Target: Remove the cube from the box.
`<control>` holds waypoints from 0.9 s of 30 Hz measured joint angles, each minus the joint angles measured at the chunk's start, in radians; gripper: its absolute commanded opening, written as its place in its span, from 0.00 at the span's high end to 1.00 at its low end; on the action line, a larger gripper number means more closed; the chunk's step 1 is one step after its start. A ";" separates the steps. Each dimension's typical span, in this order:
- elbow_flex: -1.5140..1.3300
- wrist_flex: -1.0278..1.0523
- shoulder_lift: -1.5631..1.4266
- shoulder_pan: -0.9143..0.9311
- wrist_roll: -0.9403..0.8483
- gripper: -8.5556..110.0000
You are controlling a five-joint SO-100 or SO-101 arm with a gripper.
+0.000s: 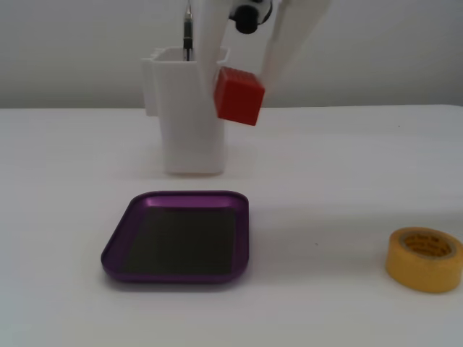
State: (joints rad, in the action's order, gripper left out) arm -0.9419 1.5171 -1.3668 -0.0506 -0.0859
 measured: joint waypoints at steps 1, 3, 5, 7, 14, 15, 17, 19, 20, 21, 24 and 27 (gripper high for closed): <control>-0.031 0.017 -0.021 0.002 0.000 0.93; -0.110 0.029 -0.066 0.003 0.002 0.93; -0.202 0.025 -0.098 -0.003 0.002 0.93; -0.311 -0.023 -0.135 -0.008 0.002 0.93; -0.729 -0.307 -0.218 -0.006 0.002 0.93; -0.776 -0.345 -0.218 -0.006 0.002 0.93; -0.845 -0.419 -0.218 -0.006 0.002 0.93; -0.891 -0.485 -0.218 -0.006 0.002 0.93; -0.908 -0.514 -0.218 -0.006 0.002 0.93; -0.925 -0.535 -0.218 -0.006 0.002 0.93; -0.945 -0.575 -0.218 -0.006 0.002 0.93; -0.945 -0.594 -0.218 -0.005 0.002 0.93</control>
State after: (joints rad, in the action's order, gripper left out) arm -1.8868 0.9235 -1.5846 -0.0552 -0.0844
